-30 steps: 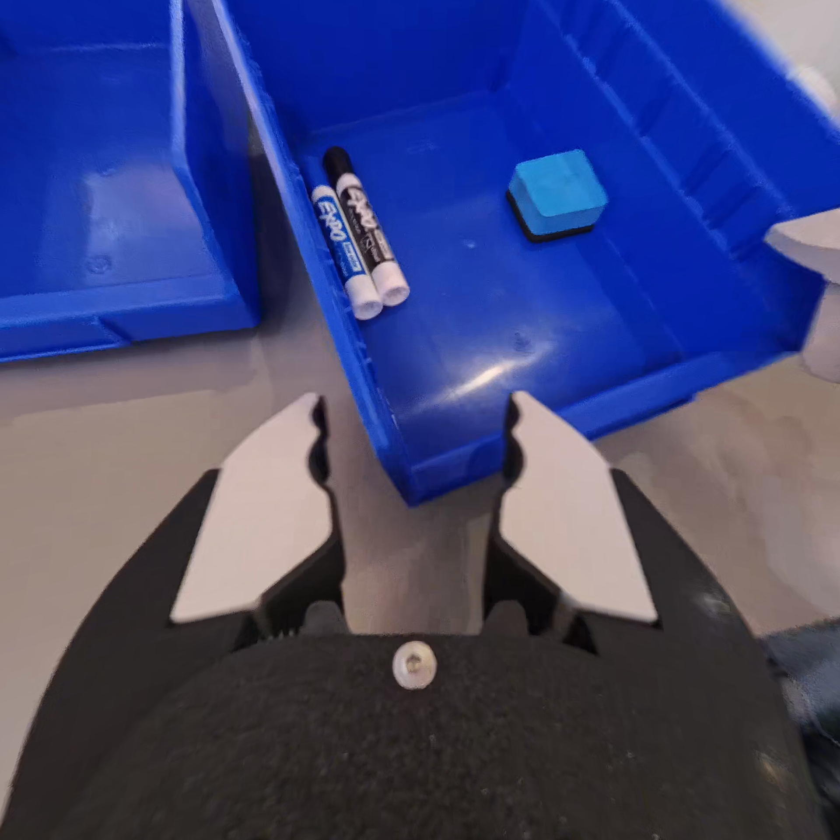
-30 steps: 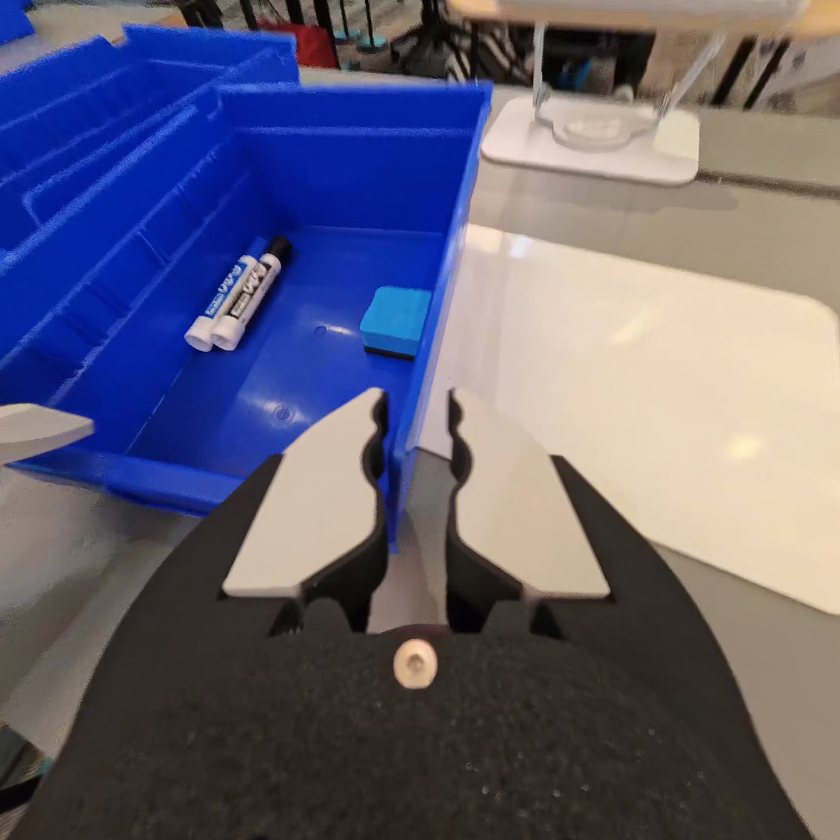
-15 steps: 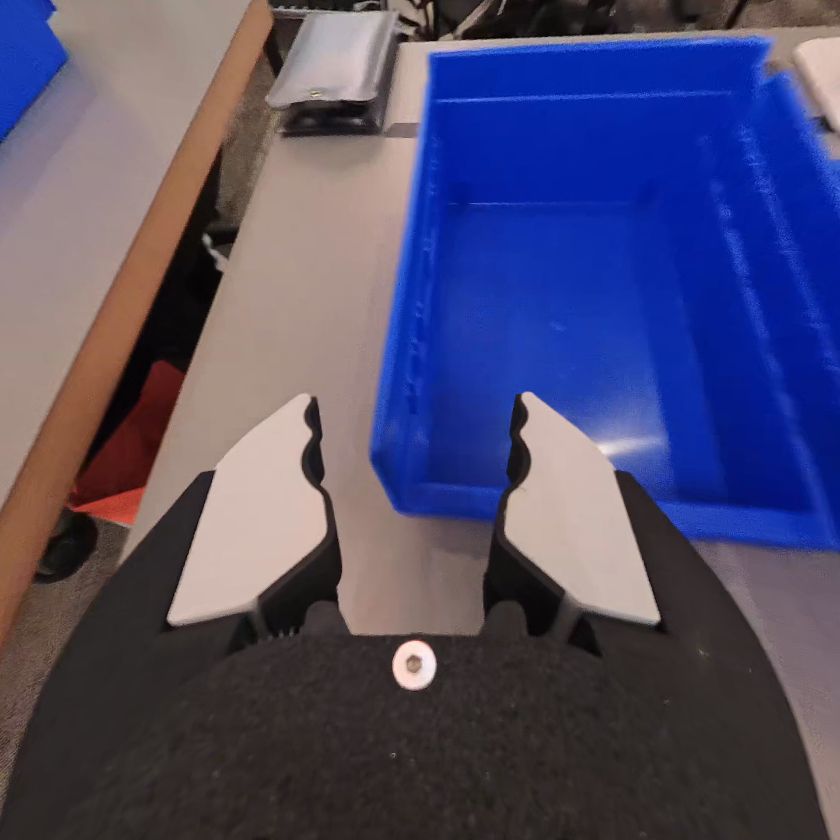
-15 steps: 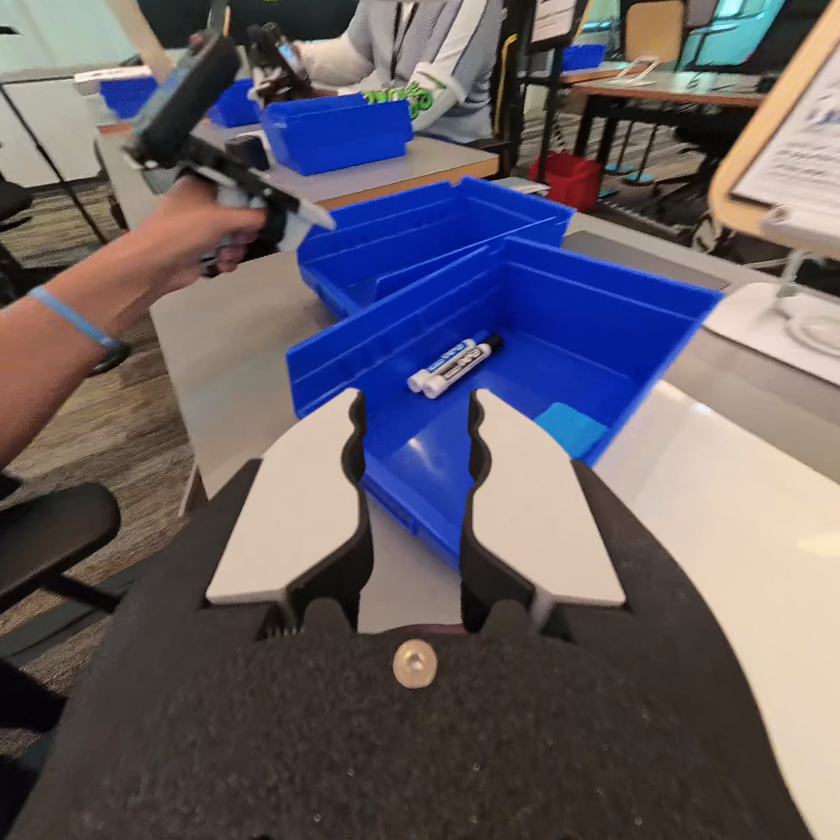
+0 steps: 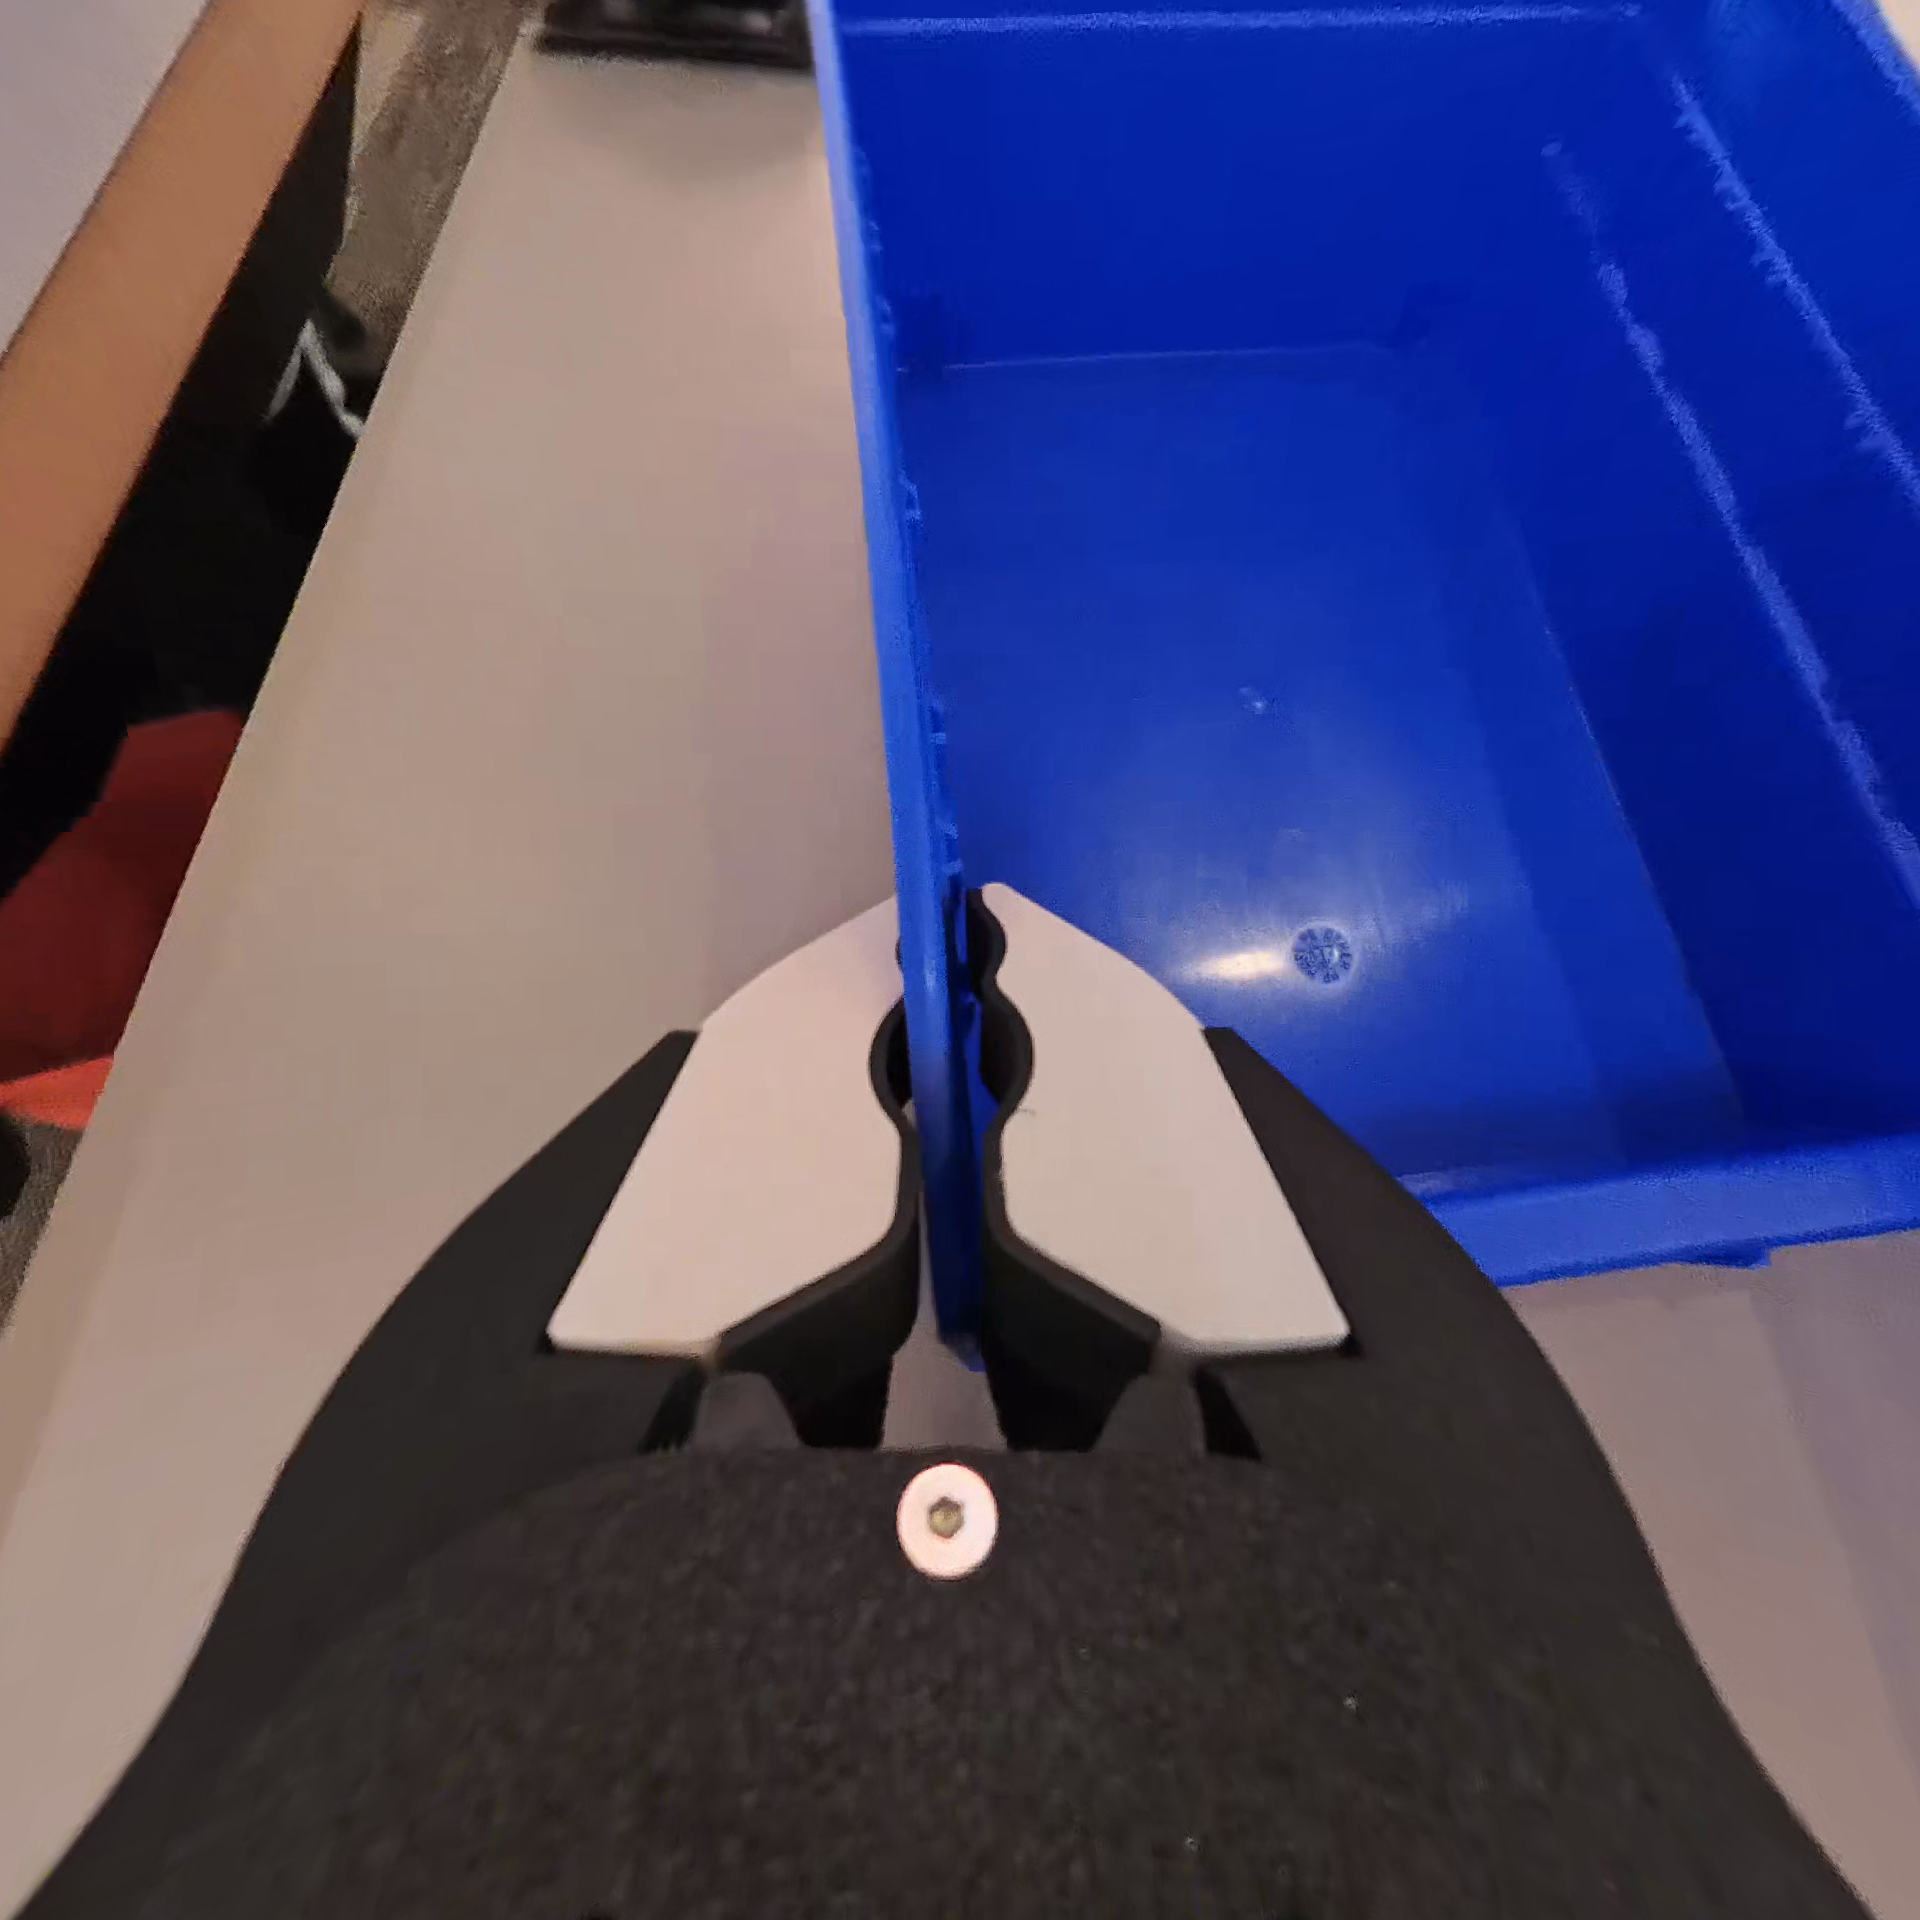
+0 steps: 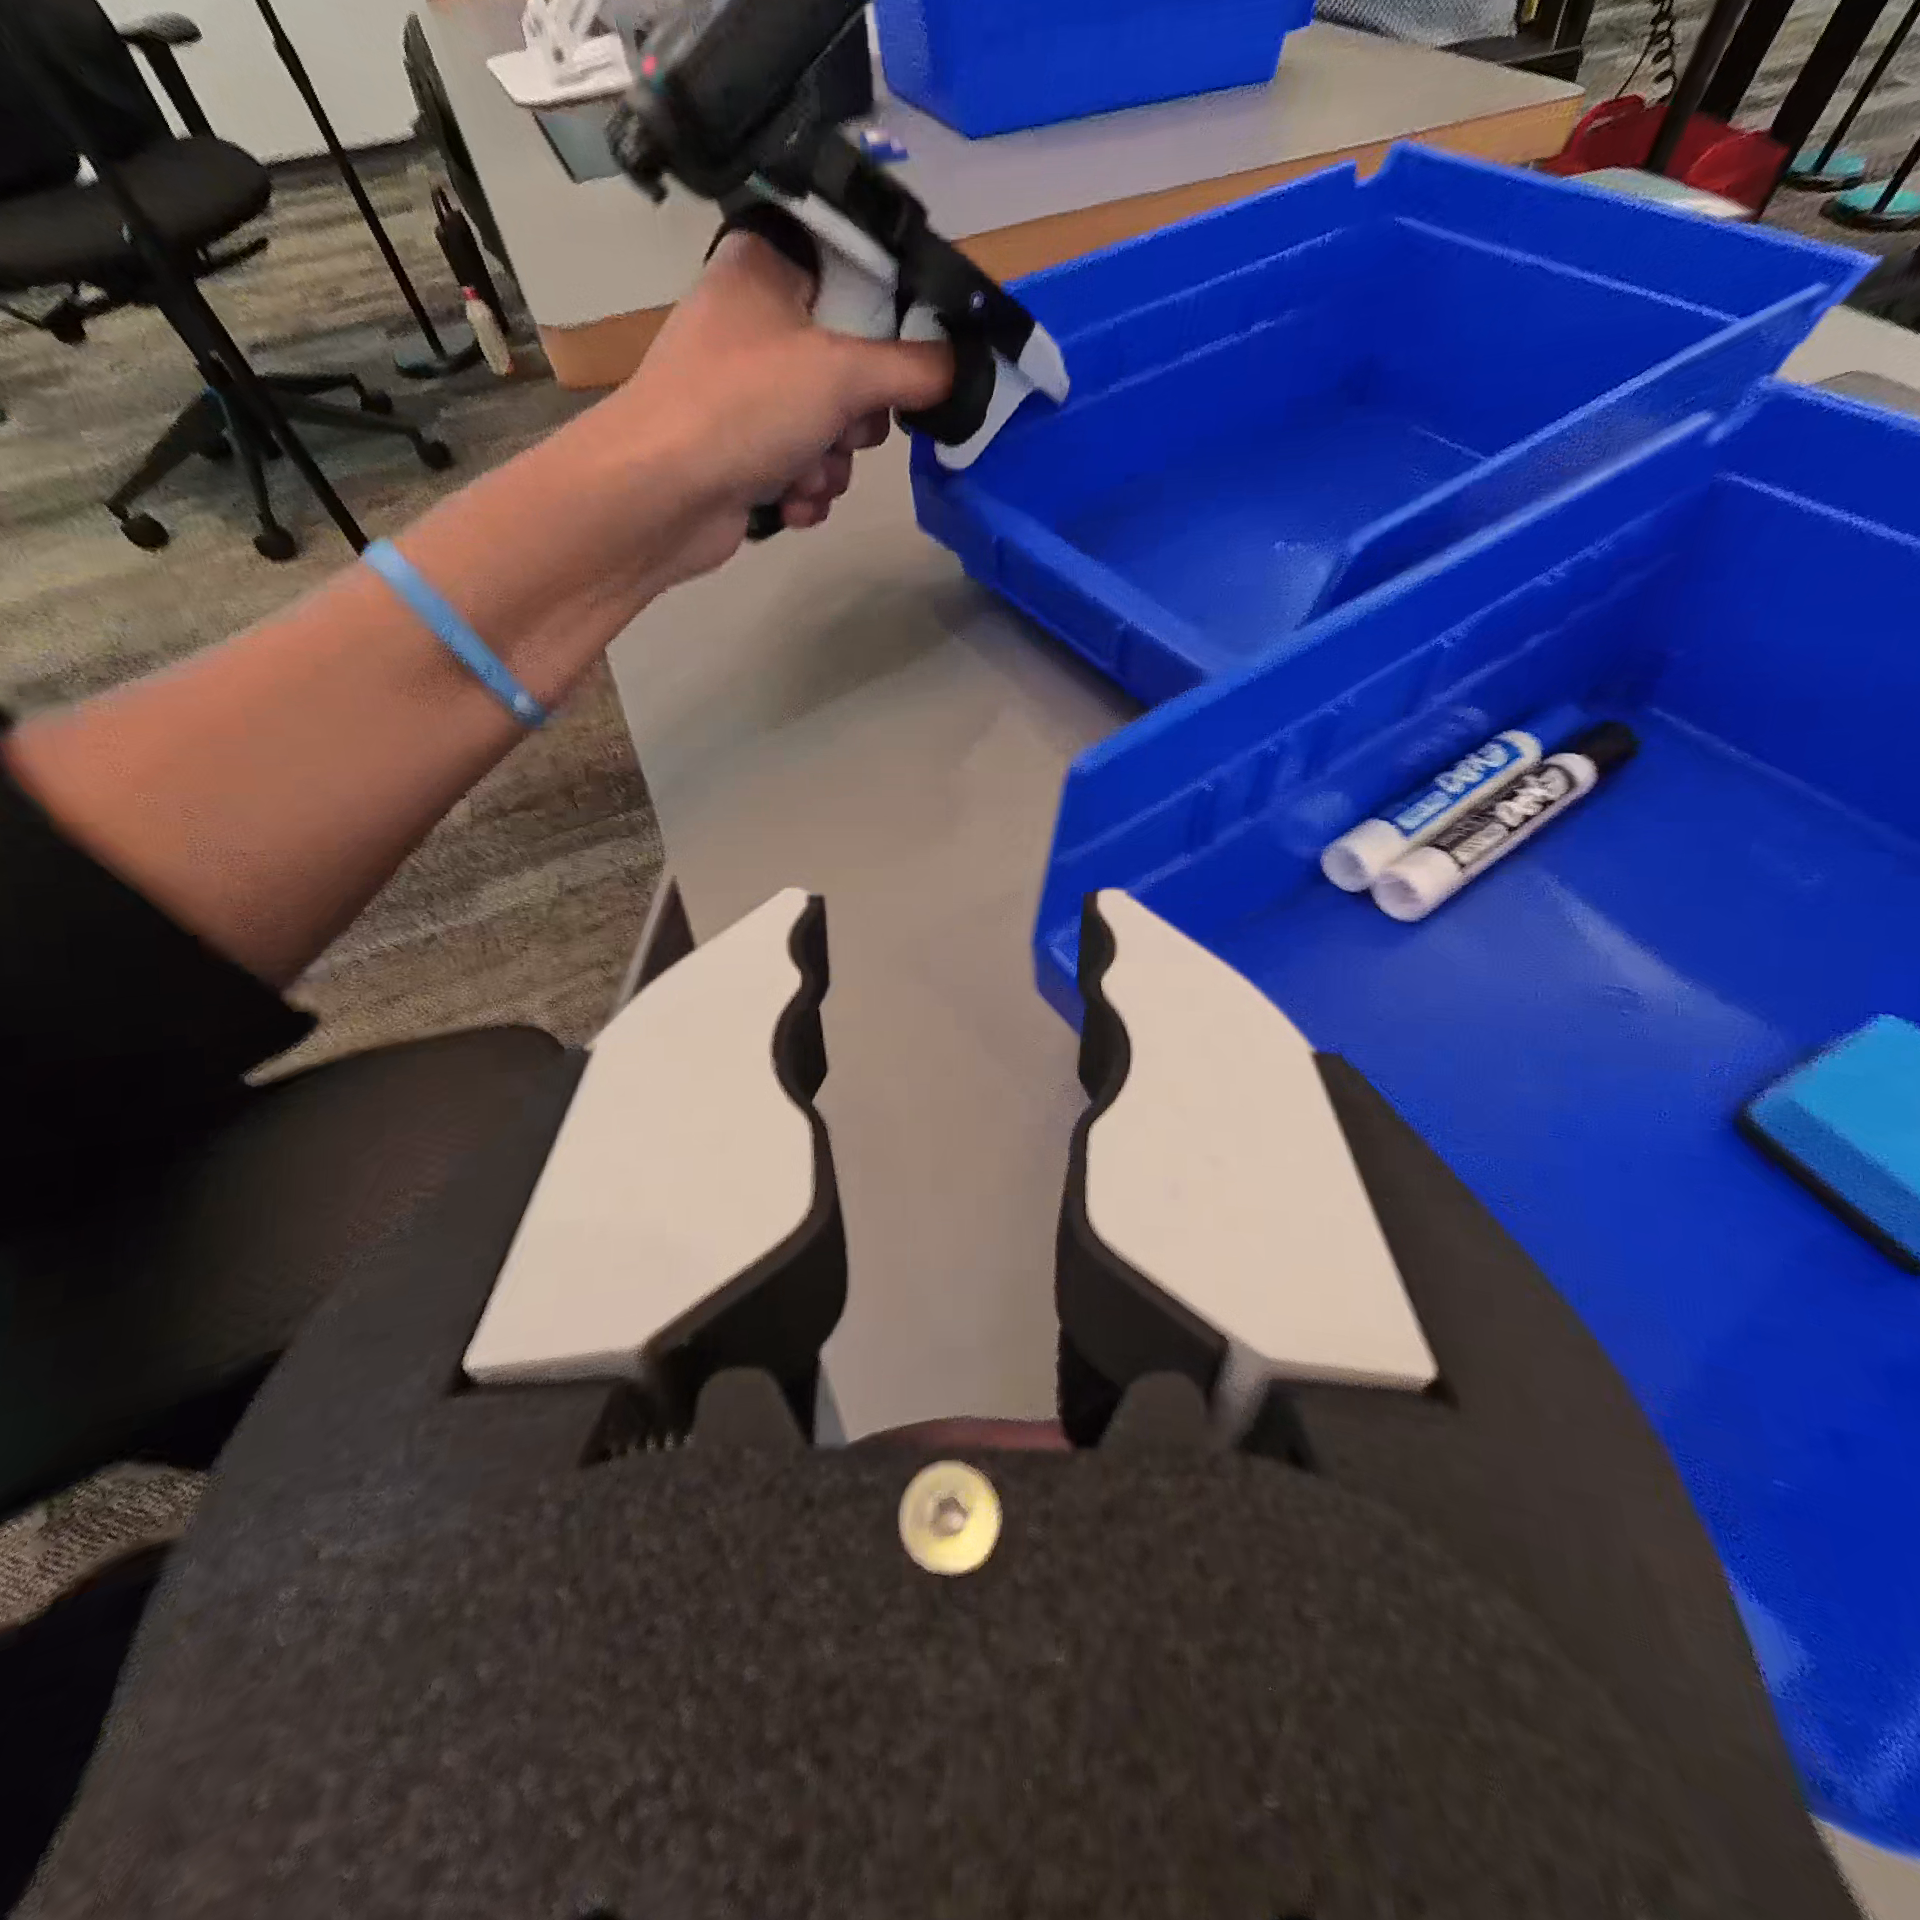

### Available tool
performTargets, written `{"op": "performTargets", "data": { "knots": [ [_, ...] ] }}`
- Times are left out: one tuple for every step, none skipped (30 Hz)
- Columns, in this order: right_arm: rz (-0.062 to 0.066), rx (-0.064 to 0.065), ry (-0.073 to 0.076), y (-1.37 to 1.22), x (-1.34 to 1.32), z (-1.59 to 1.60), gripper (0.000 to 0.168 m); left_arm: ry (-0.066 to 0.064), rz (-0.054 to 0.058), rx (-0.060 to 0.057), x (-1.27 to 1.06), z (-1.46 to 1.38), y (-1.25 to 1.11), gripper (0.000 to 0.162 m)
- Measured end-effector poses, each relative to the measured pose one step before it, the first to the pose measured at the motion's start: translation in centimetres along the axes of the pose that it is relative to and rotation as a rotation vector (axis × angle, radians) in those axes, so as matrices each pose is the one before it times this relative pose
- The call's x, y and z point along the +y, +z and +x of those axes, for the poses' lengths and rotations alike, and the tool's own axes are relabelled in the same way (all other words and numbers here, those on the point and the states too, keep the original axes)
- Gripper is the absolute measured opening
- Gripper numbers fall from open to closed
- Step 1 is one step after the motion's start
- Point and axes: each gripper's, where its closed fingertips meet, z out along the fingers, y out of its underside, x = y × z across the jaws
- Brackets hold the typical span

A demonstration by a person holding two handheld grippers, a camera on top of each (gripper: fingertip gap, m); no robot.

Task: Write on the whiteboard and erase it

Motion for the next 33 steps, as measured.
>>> {"op": "performTargets", "data": {
  "knots": [
    [0.0128,-0.003,0.02,0.528,-0.191,-0.679,0.046,-0.0168,0.0011,-0.0097,0.869,0.001,-1.067,0.005],
    [0.0121,-0.0019,0.0195,0.577,-0.123,-0.65,0.047,-0.0107,-0.004,-0.015,0.969,-0.136,-1.148,0.005],
    [0.0109,0.0034,0.0191,0.62,-0.061,-0.537,0.05,-0.0163,-0.0069,-0.0187,1.025,-0.252,-1.249,0.005],
    [0.0095,0.0109,0.0175,0.676,0.015,-0.379,0.055,-0.0266,-0.0044,-0.0183,1.051,-0.34,-1.276,0.005],
    [0.0028,0.0172,0.0139,0.69,0.107,-0.247,0.06,-0.0258,-0.0008,-0.0175,1.051,-0.372,-1.25,0.005],
    [-0.002,0.0211,0.0106,0.667,0.169,-0.186,0.063,-0.0187,0.0044,-0.0108,1.015,-0.296,-1.23,0.005],
    [-0.0012,0.0263,0.0093,0.603,0.141,-0.116,0.063,-0.0163,0.0026,-0.0065,1.032,-0.201,-1.242,0.005],
    [-0.0008,0.0306,0.006,0.536,0.108,-0.056,0.063,-0.0139,0.0015,-0.0126,1.008,-0.254,-1.223,0.004],
    [0.0003,0.0339,-0.0027,0.473,0.029,-0.032,0.063,-0.0099,0.0032,-0.0128,0.972,-0.247,-1.192,0.005],
    [0.0015,0.0365,-0.0111,0.392,-0.031,-0.019,0.063,-0.0102,0.0054,-0.0112,0.93,-0.216,-1.134,0.005],
    [0.0034,0.0352,-0.0114,0.351,-0.061,-0.016,0.061,-0.0071,0.0083,-0.0118,0.853,-0.177,-1.068,0.005],
    [-0.0009,0.0227,-0.0054,0.335,0.008,-0.153,0.06,-0.0019,0.0075,-0.0122,0.79,-0.16,-0.996,0.005],
    [-0.0093,0.0056,0.0024,0.332,0.148,-0.348,0.06,-0.0026,0.0032,-0.0072,0.739,-0.109,-0.91,0.005],
    [-0.0185,0.0048,0.0078,0.365,0.302,-0.288,0.058,-0.0069,0.0043,-0.0033,0.638,-0.072,-0.804,0.005],
    [-0.0237,0.022,0.0134,0.388,0.391,0.048,0.048,-0.0047,0.0054,-0.0006,0.563,-0.006,-0.691,0.005],
    [-0.023,0.0285,0.0159,0.388,0.377,0.236,0.03,0.0002,0.0038,0.0022,0.498,0.093,-0.625,0.005],
    [-0.014,0.003,0.0102,0.283,0.255,-0.032,0.017,0.0011,0.0058,0.0073,0.395,0.238,-0.542,0.005],
    [-0.001,0.0149,0.0002,0.124,0.026,0.15,0.013,0.007,0.0036,-0.0026,0.376,0.209,-0.437,0.005],
    [0.0032,0.0286,-0.0212,0.053,-0.086,0.278,0.01,0.0082,0.0036,-0.0154,0.316,0.111,-0.41,0.005],
    [-0.0111,0.0309,-0.026,0.06,0.043,0.262,0.008,0.0024,0.0055,-0.0139,0.236,0.093,-0.408,0.005],
    [-0.0097,0.0258,-0.0158,-0.015,0.016,0.147,0.006,0.0056,0.0038,-0.0146,0.231,0.064,-0.36,0.005],
    [0.002,0.0155,-0.0126,-0.115,-0.155,-0.021,0.005,-0.0035,0.0102,-0.0133,0.144,-0.046,-0.327,0.005],
    [0.0115,0.0102,-0.0156,-0.233,-0.356,-0.087,0.005,-0.0181,0.0295,-0.0032,-0.12,-0.121,-0.435,0.005],
    [0.0241,0.0044,-0.0181,-0.415,-0.692,-0.115,0.005,-0.0147,0.0295,-0.0012,-0.363,-0.13,-0.598,0.005],
    [0.0325,0.004,-0.0182,-0.618,-0.986,-0.068,0.005,-0.0049,0.032,-0.006,-0.717,-0.062,-0.773,0.005],
    [0.0361,0.0107,-0.017,-0.755,-1.224,0.129,0.005,0.0027,0.0423,-0.0038,-1.195,0.154,-0.878,0.005],
    [0.0405,0.0169,-0.0149,-0.878,-1.451,0.466,0.005,0.0087,0.0477,0.0029,-1.618,0.435,-0.848,0.005],
    [0.0455,0.0195,-0.0092,-0.962,-1.626,0.85,0.005,0.0063,0.0497,0.0087,-1.918,0.73,-0.739,0.005],
    [0.0464,0.0247,-0.0045,-0.98,-1.716,1.273,0.005,0.008,0.0487,0.0171,-2.123,1.151,-0.475,0.005],
    [0.0425,0.036,-0.0076,-0.923,-1.651,1.751,0.005,0.018,0.0507,0.0303,-2.219,1.591,0.015,0.005],
    [0.0359,0.0467,-0.0124,-0.776,-1.482,2.179,0.005,0.0181,0.0492,0.044,-2.155,1.94,0.649,0.005],
    [0.0301,0.0547,-0.015,-0.612,-1.201,2.539,0.005,0.0091,0.0372,0.0532,-1.885,2.252,1.174,0.005],
    [0.0209,0.0606,-0.0148,-0.434,-0.844,2.876,0.005,0.0065,0.0106,0.0515,-1.583,2.627,1.359,0.006]
  ]
}}
